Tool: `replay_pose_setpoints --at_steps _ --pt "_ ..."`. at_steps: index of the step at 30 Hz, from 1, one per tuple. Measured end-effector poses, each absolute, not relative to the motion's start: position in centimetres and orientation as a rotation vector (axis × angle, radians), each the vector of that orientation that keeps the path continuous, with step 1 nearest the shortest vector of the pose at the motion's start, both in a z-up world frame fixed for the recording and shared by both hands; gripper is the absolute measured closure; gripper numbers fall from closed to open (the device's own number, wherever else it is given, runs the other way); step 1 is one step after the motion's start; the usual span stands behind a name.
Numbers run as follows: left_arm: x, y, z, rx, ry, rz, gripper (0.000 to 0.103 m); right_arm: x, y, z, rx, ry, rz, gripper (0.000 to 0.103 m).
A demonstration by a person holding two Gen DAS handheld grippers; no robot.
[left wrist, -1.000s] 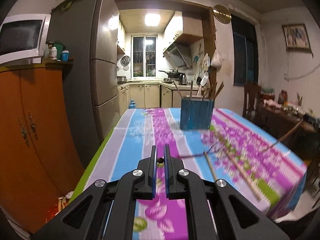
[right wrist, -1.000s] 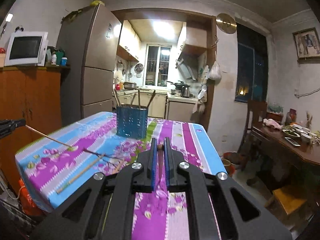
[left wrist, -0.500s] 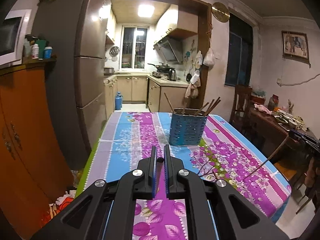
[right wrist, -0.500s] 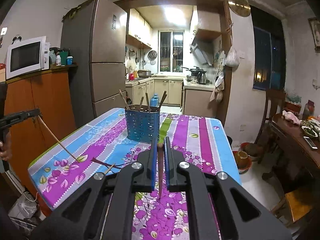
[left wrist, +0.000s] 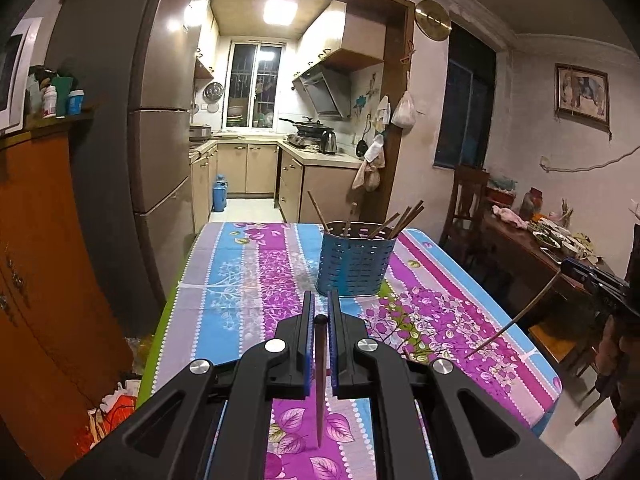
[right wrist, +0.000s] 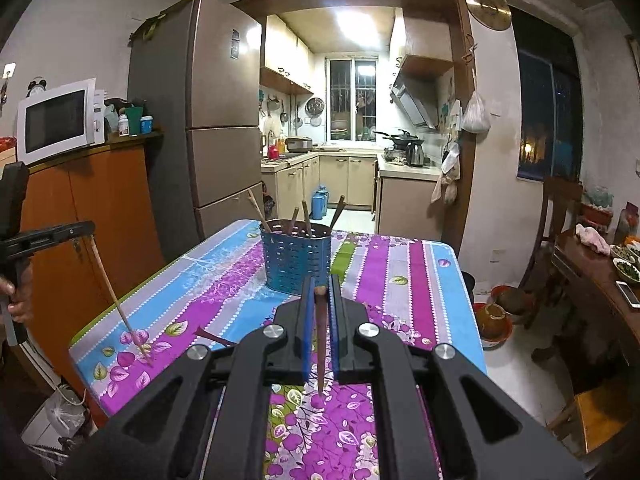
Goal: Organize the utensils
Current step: 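Lift both held chopsticks and carry them above the blue holder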
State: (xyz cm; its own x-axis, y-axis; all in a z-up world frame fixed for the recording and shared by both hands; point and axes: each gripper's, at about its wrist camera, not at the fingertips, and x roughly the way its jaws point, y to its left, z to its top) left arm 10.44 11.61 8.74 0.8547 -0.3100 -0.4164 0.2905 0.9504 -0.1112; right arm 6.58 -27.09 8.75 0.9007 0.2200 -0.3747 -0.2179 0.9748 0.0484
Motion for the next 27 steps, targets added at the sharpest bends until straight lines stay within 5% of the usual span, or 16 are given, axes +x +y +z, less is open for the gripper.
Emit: replay_pose_setpoints --at_steps 12,27 --pt "12.1 9.9 10.1 -0.011 0.408 -0.342 0.095 8.7 -25.5 10.2 -0.018 0.381 0.266 0.098" --pt "24.0 2.5 25.8 -0.035 0.088 -0.368 0.095 20.7 -24.9 24.6 0.004 0.092 0.189 0.098"
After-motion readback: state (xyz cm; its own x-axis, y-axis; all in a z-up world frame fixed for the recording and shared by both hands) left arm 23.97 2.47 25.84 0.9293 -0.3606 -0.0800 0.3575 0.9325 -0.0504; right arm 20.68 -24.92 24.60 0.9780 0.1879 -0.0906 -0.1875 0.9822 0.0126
